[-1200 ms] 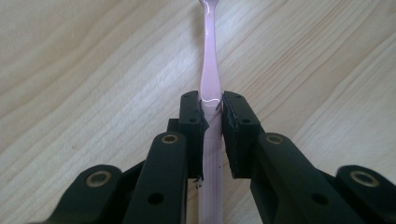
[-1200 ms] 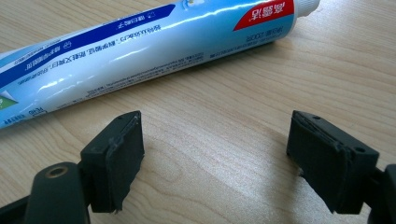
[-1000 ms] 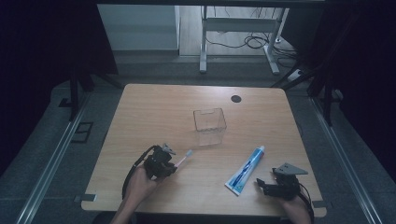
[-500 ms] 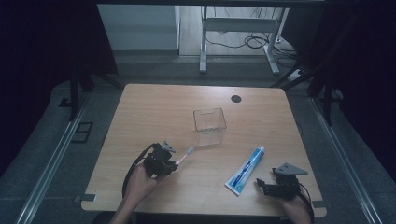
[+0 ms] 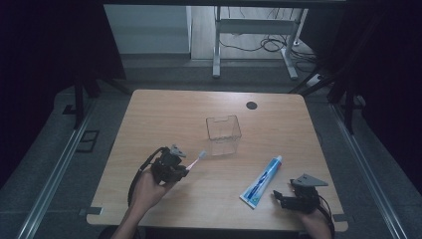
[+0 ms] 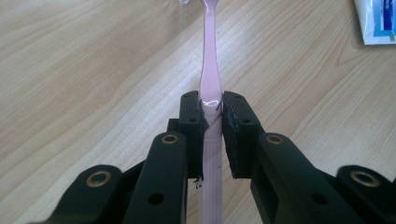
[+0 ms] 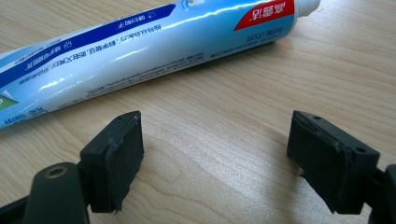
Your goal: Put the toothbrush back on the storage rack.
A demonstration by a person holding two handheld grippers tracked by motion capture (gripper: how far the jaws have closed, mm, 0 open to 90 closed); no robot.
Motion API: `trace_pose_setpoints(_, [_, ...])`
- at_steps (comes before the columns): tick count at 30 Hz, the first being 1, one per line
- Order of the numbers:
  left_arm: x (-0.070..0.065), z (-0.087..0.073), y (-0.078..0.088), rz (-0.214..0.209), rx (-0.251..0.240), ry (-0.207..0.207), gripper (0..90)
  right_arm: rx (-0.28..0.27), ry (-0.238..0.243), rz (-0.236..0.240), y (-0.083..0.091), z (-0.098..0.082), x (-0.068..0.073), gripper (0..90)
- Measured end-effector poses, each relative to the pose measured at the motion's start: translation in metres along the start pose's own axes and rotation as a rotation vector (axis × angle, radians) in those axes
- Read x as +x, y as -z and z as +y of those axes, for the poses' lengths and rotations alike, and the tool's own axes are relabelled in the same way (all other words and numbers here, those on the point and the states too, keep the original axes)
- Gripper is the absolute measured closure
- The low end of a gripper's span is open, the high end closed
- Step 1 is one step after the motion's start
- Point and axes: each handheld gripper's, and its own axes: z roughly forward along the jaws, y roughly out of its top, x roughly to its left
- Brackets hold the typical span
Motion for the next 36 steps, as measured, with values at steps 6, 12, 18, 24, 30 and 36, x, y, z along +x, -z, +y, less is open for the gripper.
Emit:
trace_pose_setpoints(6, [-0.002, 0.007, 0.003, 0.001, -0.009, -0.014, 78.7, 0.003, 0.005, 0.003, 0.000, 0.000, 0.000, 16.7])
trace_pose_setpoints(12, [-0.004, 0.008, -0.002, -0.004, -0.001, -0.016, 78.7, 0.003, 0.002, -0.001, -0.002, 0.001, 0.001, 16.7])
trace_pose_setpoints(18, [-0.002, 0.006, -0.002, -0.003, -0.003, -0.012, 78.6, 0.003, 0.004, 0.001, -0.006, 0.005, 0.006, 16.8])
trace_pose_setpoints(24, [0.002, 0.005, 0.001, -0.001, -0.007, -0.001, 78.7, 0.002, 0.005, 0.003, -0.006, 0.005, 0.006, 16.9])
trace_pose_setpoints(30, [0.005, 0.016, 0.005, -0.009, -0.024, -0.002, 78.7, 0.003, 0.007, 0.003, -0.006, 0.005, 0.006, 16.9])
trace_pose_setpoints(36, [-0.002, 0.038, 0.008, -0.003, -0.043, -0.040, 78.7, 0.001, 0.007, 0.002, -0.006, 0.005, 0.006, 16.9])
